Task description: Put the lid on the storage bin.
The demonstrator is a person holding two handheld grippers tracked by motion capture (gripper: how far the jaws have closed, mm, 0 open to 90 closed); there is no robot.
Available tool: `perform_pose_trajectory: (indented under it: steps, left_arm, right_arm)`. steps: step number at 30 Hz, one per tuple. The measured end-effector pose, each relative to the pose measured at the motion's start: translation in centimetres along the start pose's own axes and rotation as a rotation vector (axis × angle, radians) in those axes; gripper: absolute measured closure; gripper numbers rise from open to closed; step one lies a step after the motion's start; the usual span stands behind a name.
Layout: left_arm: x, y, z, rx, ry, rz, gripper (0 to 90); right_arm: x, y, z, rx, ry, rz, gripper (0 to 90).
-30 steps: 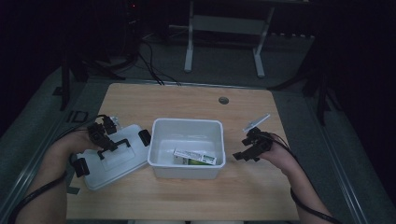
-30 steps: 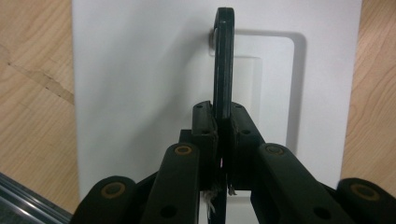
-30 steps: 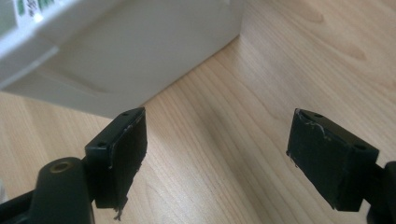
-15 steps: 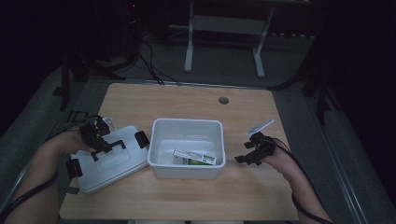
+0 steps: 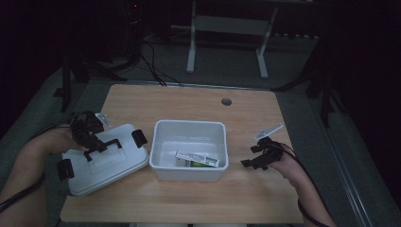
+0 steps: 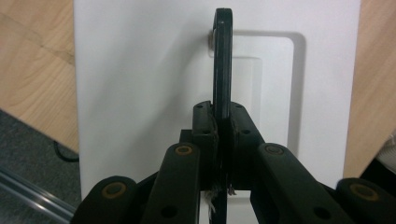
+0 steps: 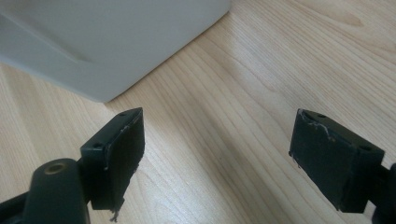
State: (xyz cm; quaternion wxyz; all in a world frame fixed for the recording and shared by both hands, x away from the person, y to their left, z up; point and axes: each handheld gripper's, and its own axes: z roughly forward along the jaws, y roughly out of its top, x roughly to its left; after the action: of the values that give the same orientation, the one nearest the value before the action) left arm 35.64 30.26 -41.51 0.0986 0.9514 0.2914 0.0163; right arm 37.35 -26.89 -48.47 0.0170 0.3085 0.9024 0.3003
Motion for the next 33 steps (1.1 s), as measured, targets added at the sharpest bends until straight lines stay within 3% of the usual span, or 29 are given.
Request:
perform_pose_trajectory:
  steps: [14, 21, 33]
  left_arm:
    - [-1.2, 0.2, -4.2, -0.017, 0.040, 0.017, 83.9]
    - [-2.0, 0.8, -6.6, -0.028, 0.054, 0.043, 83.9]
    - [-3.2, 2.1, -8.9, -0.052, 0.067, 0.093, 83.9]
  right_arm:
    - [0.2, -0.4, 0.0, -0.018, 0.001, -0.001, 17.6]
    - [0.3, -0.6, -0.1, -0.024, 0.004, -0.002, 17.6]
    - [0.4, -0.7, 0.0, -0.029, 0.008, -0.011, 17.7]
